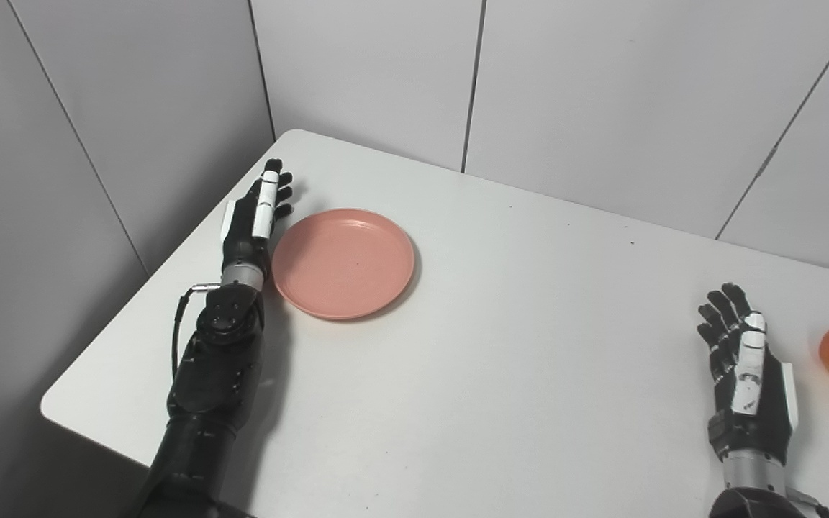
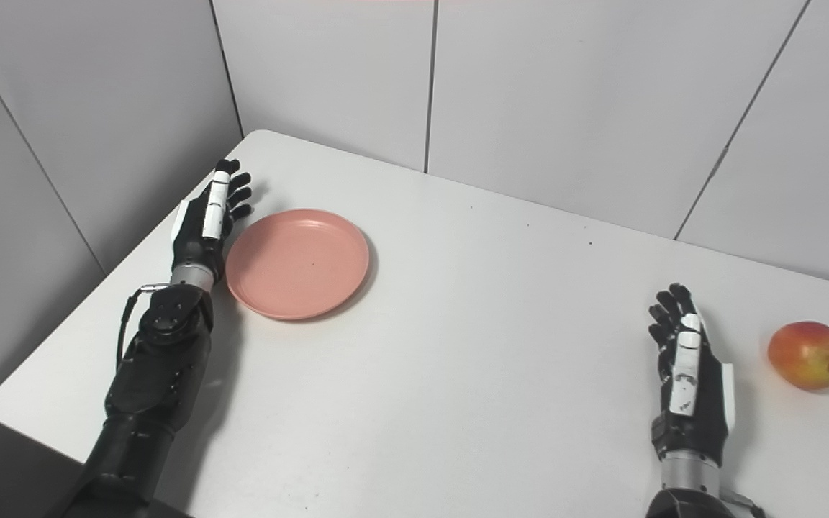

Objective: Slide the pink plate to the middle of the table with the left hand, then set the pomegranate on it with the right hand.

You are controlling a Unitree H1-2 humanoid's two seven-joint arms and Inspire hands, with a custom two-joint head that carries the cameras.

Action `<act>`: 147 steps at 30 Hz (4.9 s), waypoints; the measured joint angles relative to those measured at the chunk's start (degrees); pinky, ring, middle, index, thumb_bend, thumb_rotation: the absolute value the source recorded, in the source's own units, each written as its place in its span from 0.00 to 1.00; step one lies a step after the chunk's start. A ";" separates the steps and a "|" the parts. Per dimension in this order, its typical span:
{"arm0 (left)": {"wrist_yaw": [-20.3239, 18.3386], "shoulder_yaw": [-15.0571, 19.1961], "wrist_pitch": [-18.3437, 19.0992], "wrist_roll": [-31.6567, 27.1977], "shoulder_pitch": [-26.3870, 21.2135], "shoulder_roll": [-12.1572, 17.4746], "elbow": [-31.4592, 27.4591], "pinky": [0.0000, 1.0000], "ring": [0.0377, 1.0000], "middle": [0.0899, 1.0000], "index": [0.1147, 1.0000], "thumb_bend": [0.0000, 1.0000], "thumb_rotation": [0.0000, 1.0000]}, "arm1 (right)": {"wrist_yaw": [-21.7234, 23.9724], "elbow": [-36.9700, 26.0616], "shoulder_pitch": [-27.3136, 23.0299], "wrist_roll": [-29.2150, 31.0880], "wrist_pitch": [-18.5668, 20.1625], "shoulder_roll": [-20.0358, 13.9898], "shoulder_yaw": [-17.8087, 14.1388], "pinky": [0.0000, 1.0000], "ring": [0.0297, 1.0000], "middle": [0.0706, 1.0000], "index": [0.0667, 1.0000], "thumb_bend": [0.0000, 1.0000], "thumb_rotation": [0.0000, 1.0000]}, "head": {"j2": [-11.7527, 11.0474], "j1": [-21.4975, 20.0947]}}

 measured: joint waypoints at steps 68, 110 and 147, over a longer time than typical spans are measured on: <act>-8.68 -12.60 8.99 7.73 2.33 -1.11 -10.76 0.85 0.87 0.86 0.85 0.60 1.00 | -0.81 0.18 -0.15 -1.61 0.01 0.61 0.08 0.91 0.89 0.88 0.88 0.53 0.98 | 1.05 -4.21; -9.29 -21.44 12.90 12.33 2.15 -5.89 -15.08 0.95 0.94 0.93 0.93 0.59 1.00 | -3.17 -1.97 1.00 -4.28 1.04 3.07 1.57 0.91 0.90 0.90 0.90 0.54 0.96 | 4.75 -17.14; -13.03 -23.36 11.79 12.14 2.66 -8.05 -15.89 0.93 0.94 0.95 0.94 0.59 1.00 | -5.60 -0.79 0.61 -7.49 1.00 6.12 3.34 0.89 0.88 0.86 0.85 0.52 0.94 | 5.10 -31.55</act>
